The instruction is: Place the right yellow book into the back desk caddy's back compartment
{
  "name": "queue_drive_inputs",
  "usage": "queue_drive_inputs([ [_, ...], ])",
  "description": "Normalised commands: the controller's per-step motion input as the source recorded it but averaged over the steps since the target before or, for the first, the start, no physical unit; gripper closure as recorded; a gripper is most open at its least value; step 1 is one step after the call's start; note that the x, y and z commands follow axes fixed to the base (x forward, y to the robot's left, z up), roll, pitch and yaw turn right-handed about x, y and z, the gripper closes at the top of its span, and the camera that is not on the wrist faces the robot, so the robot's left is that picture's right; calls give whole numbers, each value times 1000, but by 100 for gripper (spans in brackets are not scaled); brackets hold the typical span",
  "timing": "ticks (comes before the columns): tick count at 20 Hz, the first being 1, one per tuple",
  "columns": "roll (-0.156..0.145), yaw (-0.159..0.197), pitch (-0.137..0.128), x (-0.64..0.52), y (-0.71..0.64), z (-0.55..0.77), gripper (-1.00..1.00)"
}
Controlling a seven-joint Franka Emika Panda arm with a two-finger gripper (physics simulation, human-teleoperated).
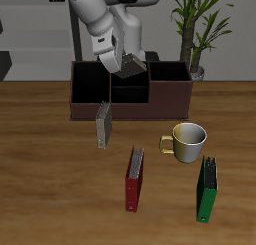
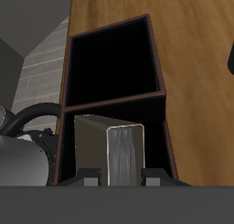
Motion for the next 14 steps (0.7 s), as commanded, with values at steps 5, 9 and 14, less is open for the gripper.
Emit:
queue_drive_inputs([
  [5,33,-167,98,-46,151,-17,100],
  [9,48,-316,75,-58,204,259,-100],
  [14,17,-205,-39,17,-98,334,-100],
])
